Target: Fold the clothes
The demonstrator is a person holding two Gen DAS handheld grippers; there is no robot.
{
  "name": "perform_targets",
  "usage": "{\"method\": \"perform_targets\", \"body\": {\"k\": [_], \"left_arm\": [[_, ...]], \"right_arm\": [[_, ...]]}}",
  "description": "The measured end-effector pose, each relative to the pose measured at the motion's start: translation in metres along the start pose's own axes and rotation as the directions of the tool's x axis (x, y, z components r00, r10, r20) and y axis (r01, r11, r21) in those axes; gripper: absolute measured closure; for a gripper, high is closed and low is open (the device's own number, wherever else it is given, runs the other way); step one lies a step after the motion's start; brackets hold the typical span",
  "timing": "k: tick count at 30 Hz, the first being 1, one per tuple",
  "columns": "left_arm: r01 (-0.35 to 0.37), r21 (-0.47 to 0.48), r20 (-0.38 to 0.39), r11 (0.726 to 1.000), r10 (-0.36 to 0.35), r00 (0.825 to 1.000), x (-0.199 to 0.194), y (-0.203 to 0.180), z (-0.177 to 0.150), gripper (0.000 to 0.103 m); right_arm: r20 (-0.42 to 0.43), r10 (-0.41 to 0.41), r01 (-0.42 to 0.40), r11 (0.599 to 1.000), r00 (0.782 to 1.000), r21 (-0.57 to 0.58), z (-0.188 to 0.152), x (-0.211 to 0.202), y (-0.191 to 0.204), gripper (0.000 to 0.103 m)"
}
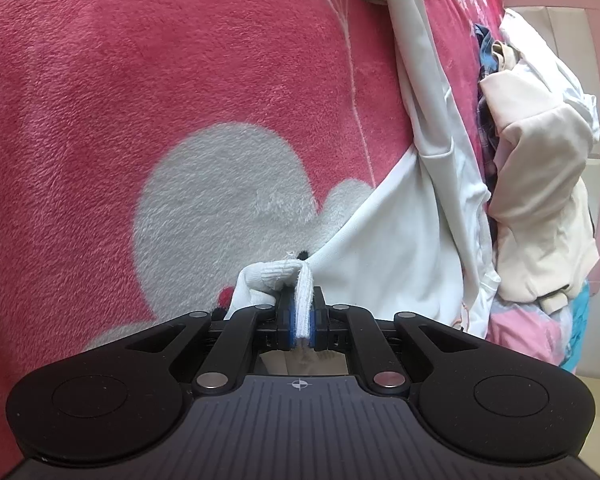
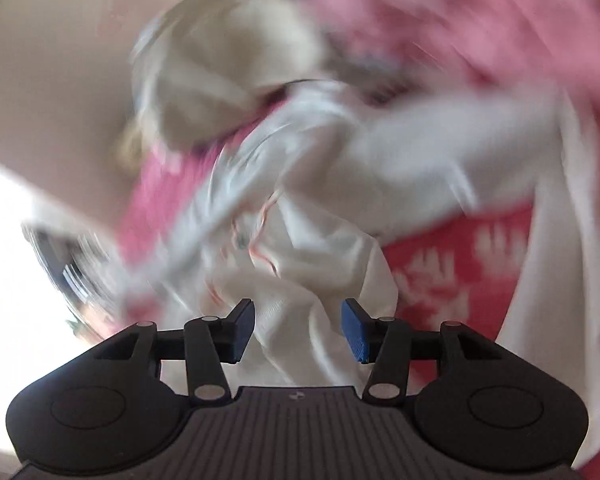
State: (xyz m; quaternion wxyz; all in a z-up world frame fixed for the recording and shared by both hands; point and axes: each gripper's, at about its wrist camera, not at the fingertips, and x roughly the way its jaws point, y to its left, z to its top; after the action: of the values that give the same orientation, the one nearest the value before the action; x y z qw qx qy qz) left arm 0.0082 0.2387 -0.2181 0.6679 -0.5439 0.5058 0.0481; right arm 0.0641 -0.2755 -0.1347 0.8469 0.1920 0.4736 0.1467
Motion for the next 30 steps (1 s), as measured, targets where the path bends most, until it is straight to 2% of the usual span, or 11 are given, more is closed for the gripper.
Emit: {"method": "perform_targets", "body": {"k": [3, 5, 7, 8, 10, 13, 17, 20, 23, 27, 30], "left_arm": [[0.003, 0.000, -0.003, 1.000, -0.003, 1.000, 0.000, 0.001, 0.002, 0.097], [0.007, -0.005, -0.002, 1.000, -0.007, 1.000, 0.000, 0.002, 0.001, 0.097], [0.014, -0.009, -0.003, 1.000, -0.014, 1.000, 0.000, 0.003, 0.002, 0.097], [0.018, -0.013, -0.005, 1.000, -0.018, 1.000, 0.001, 0.004, 0.002, 0.097], [0.025, -0.017, -0.009, 1.000, -0.025, 1.000, 0.001, 0.006, 0.003, 0.097], [0.034, -0.019, -0.014, 0.999, -0.035, 0.999, 0.002, 0.008, 0.004, 0.097], [0.035, -0.023, -0.018, 0.999, -0.036, 0.999, 0.003, 0.008, 0.005, 0.096], [0.026, -0.014, -0.014, 1.000, -0.026, 1.000, 0.002, 0.006, 0.004, 0.096], [0.024, -0.014, -0.010, 1.000, -0.024, 1.000, 0.002, 0.006, 0.004, 0.096], [0.024, -0.008, -0.011, 1.000, -0.024, 1.000, 0.001, 0.008, 0.003, 0.096], [0.023, -0.005, -0.014, 1.000, -0.023, 1.000, 0.001, 0.009, 0.002, 0.096]], "right_arm": [[-0.027, -0.147, 0.127, 0.922, 0.989, -0.367, -0.025, 0.019, 0.052, 0.051], [-0.024, -0.257, 0.200, 0.805, 0.966, -0.559, -0.047, 0.032, 0.074, 0.054], [0.002, -0.343, 0.264, 0.718, 0.939, -0.644, -0.062, 0.040, 0.077, 0.066], [0.004, -0.349, 0.273, 0.726, 0.937, -0.631, -0.060, 0.037, 0.074, 0.066], [-0.006, -0.330, 0.271, 0.783, 0.944, -0.560, -0.052, 0.026, 0.063, 0.094], [-0.018, -0.238, 0.209, 0.886, 0.971, -0.414, -0.033, -0.003, 0.035, 0.094], [-0.039, -0.157, 0.145, 0.967, 0.987, -0.211, -0.014, -0.029, -0.015, 0.095], [-0.041, -0.137, 0.138, 0.990, 0.990, 0.010, -0.002, -0.023, -0.065, 0.095], [-0.058, -0.113, 0.123, 0.966, 0.992, 0.226, -0.002, -0.016, -0.106, 0.094], [0.030, -0.149, 0.145, 0.984, 0.988, 0.108, -0.001, -0.027, -0.087, 0.090], [0.105, -0.129, 0.133, 0.991, 0.986, -0.028, 0.009, -0.035, -0.058, 0.074]]}}
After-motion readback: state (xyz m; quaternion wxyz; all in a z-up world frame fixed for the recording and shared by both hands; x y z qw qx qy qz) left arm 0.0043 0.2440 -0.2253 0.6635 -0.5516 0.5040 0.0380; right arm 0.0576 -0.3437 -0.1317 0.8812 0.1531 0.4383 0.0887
